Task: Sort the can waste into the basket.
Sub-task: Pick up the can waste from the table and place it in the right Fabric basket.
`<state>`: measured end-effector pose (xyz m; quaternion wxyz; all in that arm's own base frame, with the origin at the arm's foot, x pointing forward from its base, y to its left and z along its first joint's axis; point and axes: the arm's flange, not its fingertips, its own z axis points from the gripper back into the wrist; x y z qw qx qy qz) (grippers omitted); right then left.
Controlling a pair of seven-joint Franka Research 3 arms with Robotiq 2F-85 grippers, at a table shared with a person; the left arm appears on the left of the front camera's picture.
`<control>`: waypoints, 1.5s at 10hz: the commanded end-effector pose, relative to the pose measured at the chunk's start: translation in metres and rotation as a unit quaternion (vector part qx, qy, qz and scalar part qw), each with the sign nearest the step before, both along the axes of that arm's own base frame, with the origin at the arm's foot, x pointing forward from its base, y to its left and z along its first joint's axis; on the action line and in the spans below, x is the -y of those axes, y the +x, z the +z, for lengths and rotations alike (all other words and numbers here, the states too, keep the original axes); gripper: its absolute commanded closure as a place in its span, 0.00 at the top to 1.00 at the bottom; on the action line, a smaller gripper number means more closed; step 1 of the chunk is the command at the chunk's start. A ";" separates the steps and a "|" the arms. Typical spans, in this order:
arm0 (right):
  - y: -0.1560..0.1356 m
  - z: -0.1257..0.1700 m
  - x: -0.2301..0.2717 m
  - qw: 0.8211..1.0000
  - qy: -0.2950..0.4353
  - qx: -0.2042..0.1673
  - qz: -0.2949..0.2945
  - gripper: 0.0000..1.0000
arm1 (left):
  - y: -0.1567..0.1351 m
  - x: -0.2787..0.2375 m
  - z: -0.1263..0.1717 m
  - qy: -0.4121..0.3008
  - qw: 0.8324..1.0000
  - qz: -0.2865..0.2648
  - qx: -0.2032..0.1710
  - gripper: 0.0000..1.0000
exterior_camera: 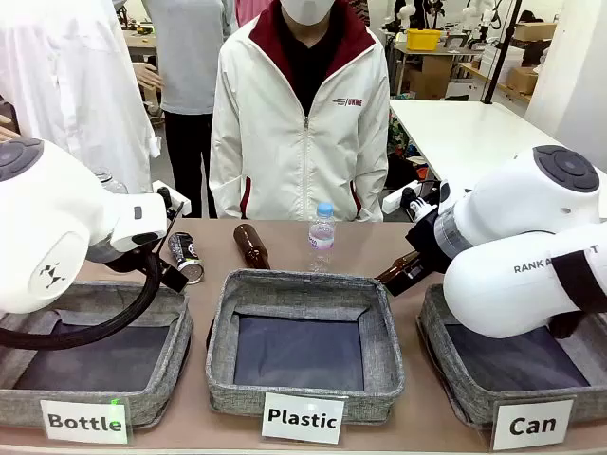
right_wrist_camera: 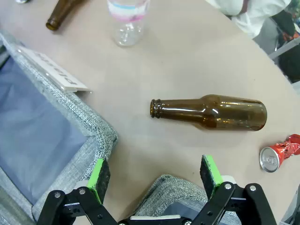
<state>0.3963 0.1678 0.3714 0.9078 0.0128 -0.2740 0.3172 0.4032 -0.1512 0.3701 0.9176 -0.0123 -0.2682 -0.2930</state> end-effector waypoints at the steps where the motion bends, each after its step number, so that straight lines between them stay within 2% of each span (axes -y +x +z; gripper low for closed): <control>1: 0.000 0.000 0.000 1.000 0.000 0.000 0.000 1.00 | 0.000 0.000 0.000 0.000 1.000 0.000 0.000 1.00; 15: 0.000 0.000 0.000 1.000 0.000 0.000 0.000 1.00 | 0.000 0.000 0.000 0.000 1.000 0.000 0.000 1.00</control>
